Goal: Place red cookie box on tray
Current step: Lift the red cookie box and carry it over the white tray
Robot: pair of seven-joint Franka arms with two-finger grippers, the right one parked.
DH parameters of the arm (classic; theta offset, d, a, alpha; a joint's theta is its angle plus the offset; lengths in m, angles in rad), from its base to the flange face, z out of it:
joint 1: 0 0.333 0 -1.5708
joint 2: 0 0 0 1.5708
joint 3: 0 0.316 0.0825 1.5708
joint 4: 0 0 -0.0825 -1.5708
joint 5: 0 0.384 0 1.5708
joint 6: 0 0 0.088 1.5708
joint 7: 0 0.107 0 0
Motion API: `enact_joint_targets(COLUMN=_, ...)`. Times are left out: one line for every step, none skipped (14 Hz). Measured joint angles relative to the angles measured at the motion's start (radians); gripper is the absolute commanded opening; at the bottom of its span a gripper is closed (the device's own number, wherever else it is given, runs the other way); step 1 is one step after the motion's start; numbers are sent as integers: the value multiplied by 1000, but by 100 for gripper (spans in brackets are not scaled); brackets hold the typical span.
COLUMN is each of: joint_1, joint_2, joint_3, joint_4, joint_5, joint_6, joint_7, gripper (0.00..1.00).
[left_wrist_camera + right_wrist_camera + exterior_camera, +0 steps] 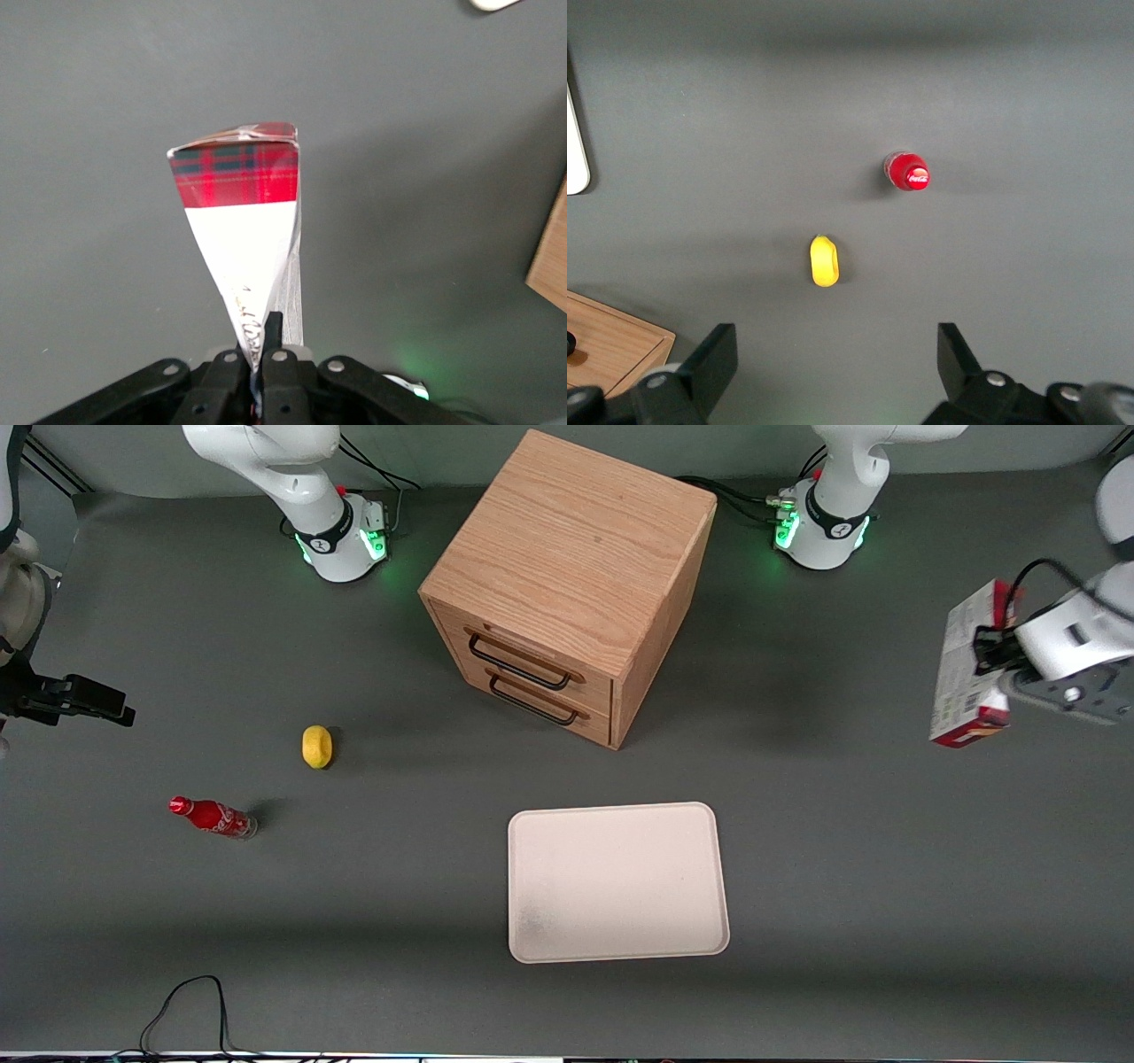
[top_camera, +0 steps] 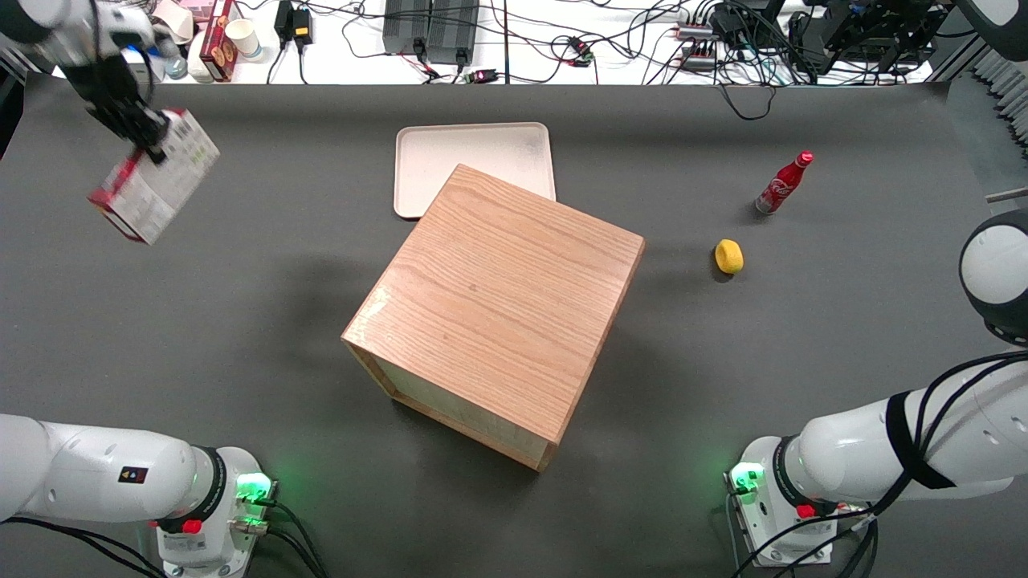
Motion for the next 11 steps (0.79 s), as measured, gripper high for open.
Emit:
enact_joint_targets(joint_1=0, joint_2=11, joint_3=0, joint_4=59, joint_5=0, joint_6=-50, joint_7=-1, gripper=0)
enact_joint_targets(joint_1=0, joint_2=28, joint_3=0, joint_4=113, joint_5=0, joint_6=-90, joint_7=-2, gripper=0)
enact_joint_targets(joint_1=0, joint_2=50, joint_3=0, joint_4=153, joint_5=0, joint_6=-109, joint_7=-6, gripper=0)
enact_joint_targets(joint_1=0, joint_2=73, joint_3=-1, joint_4=183, joint_5=0, joint_6=-114, joint_7=-16, gripper=0)
enact_joint_targets(joint_1=-2, joint_2=97, joint_3=-2, joint_4=207, joint_5=-2, joint_6=-114, joint_7=-28, gripper=0)
enact_joint_targets(joint_1=-4, joint_2=123, joint_3=-7, joint_4=228, joint_5=-12, joint_6=-114, joint_7=-47, gripper=0)
enact_joint_targets(joint_1=-8, joint_2=151, joint_3=-18, joint_4=250, joint_5=-36, joint_6=-114, joint_7=-85, gripper=0)
enact_joint_targets(joint_1=-13, joint_2=187, joint_3=-43, joint_4=276, joint_5=-63, joint_6=-111, joint_7=-154, gripper=0)
enact_joint_targets(joint_1=-21, joint_2=230, joint_3=-84, joint_4=308, joint_5=-77, joint_6=-106, joint_7=-240, gripper=0)
enact_joint_targets(joint_1=-31, joint_2=287, joint_3=-137, joint_4=354, joint_5=-82, joint_6=-100, joint_7=-340, gripper=0)
enact_joint_targets(joint_1=-43, joint_2=356, joint_3=-192, joint_4=417, joint_5=-83, joint_6=-85, joint_7=-443, gripper=0)
